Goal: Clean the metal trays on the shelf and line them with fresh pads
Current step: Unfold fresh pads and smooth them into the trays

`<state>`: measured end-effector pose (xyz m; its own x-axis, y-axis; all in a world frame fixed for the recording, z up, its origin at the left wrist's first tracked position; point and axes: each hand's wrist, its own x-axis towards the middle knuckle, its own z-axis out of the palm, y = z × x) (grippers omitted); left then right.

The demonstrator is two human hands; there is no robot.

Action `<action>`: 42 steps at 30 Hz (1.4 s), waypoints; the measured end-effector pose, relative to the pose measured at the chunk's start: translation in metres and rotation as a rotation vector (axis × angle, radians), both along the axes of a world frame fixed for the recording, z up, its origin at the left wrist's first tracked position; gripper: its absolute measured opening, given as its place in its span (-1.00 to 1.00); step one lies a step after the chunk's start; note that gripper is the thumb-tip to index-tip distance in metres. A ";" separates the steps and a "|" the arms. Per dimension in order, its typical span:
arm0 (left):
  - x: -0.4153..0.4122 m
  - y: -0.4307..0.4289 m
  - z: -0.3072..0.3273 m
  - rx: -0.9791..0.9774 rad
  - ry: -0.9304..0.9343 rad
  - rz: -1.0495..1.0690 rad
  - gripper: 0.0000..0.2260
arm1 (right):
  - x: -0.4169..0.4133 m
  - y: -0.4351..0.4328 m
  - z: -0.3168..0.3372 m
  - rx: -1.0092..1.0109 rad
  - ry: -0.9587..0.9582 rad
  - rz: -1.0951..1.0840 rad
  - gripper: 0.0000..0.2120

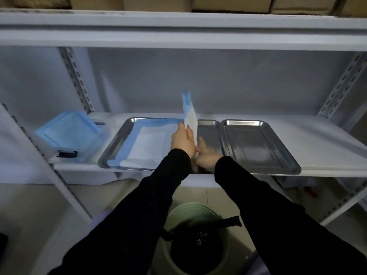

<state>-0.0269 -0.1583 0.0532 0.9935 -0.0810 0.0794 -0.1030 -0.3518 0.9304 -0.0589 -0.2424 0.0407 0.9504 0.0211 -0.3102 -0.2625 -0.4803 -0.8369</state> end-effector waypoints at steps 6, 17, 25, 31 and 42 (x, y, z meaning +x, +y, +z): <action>0.006 0.028 -0.001 -0.065 -0.021 0.063 -0.73 | 0.019 0.032 -0.013 -0.045 -0.121 -0.046 -0.23; 0.015 0.071 -0.015 -0.059 -0.053 0.261 -0.55 | 0.031 0.045 -0.019 -0.442 -0.164 0.158 -0.15; 0.016 0.101 -0.033 -0.035 -0.026 0.467 -0.38 | 0.037 0.056 -0.026 -0.461 -0.098 0.226 -0.34; 0.023 0.114 -0.047 0.209 0.033 0.464 -0.34 | 0.046 0.060 -0.027 -0.455 -0.045 0.210 -0.77; 0.033 0.133 -0.073 0.699 0.133 0.539 -0.36 | 0.057 0.057 -0.033 -0.298 -0.113 -0.108 -0.70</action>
